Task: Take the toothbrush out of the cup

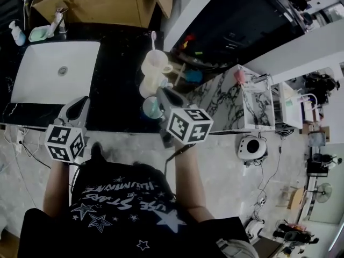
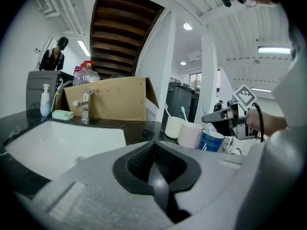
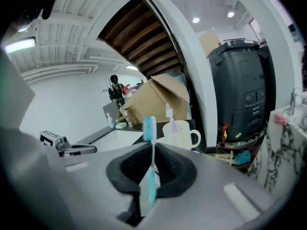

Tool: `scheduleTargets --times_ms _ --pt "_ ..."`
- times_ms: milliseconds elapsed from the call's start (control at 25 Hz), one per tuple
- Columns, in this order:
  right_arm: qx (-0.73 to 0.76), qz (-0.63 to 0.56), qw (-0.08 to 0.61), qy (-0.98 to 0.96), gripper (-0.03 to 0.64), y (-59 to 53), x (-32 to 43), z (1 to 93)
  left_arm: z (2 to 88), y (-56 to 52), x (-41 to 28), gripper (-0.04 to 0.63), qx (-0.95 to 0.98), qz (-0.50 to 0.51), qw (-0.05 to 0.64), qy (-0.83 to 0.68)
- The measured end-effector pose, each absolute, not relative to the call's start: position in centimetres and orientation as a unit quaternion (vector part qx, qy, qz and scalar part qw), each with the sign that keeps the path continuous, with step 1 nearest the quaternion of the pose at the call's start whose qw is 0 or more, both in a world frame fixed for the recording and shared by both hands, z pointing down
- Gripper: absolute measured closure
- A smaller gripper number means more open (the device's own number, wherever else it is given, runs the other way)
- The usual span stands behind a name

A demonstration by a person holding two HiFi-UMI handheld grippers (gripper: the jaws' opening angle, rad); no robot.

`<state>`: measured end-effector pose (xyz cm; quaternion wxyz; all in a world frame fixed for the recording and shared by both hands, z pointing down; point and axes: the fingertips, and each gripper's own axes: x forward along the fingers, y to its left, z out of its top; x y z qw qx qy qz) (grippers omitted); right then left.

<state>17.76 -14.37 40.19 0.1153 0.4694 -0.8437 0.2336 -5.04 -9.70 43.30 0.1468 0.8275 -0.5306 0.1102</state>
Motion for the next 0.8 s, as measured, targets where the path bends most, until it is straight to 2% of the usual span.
scheduleTargets --times_ms 400,800 --pt "0.536 0.206 0.09 -0.814 0.597 -13.3 18.2 36.7 43.2 -12.4 -7.0 0.586 0.861 0.108 0.142 -0.477" --pt "0.567 0.135 0.048 -0.811 0.597 -13.6 16.4 28.5 42.2 -13.8 -8.9 0.586 0.883 0.099 0.135 -0.439"
